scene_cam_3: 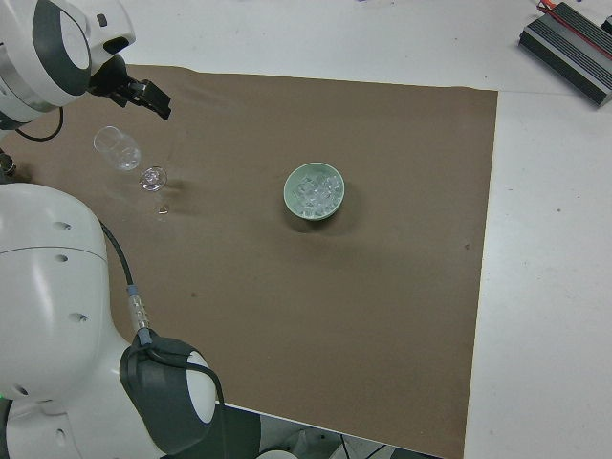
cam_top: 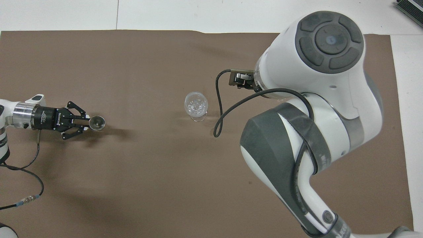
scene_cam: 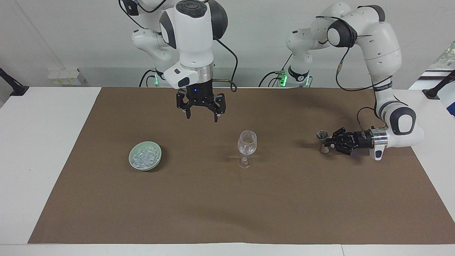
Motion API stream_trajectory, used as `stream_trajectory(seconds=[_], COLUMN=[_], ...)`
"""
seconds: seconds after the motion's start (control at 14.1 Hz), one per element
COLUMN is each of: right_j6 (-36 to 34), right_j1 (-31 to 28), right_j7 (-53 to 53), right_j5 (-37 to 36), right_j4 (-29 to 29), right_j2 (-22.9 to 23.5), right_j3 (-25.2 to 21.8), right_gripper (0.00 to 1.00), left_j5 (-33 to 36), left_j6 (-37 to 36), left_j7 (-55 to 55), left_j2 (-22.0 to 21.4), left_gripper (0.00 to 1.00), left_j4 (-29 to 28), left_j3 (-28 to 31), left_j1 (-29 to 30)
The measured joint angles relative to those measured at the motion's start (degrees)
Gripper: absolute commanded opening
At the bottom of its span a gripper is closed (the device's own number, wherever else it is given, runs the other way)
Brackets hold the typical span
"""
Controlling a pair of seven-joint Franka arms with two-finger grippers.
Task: Pour wine and add ice with both arms
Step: 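Move the right gripper back from the glass toward the ice bowl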
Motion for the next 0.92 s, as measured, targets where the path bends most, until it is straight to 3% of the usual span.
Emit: stream_trajectory(seconds=[0.5,0.64,0.92], right_j6=[0.0,-0.5,-2.9], right_j1=[-2.9,-3.0,-4.3], right_j7=[-1.1,-2.2,-5.2], right_j5=[0.0,0.0,0.0], right_j4=[-0.1,-0.1,-0.1], right_j2=[-0.2,-0.5,-1.7], right_j3=[0.1,0.1,-0.1], right_gripper=[1.00,1.00,1.00], left_j5=[-1.2,-1.3,-1.3], left_j6=[-0.7,-0.8,-1.1], left_j7=[0.0,0.0,0.0], left_j2=[1.2,1.2,1.4], left_gripper=[0.00,0.11,0.24], left_j4=[0.0,0.0,0.0], left_j3=[-0.1,-0.1,-0.2], left_j1=[1.4,1.6,2.2])
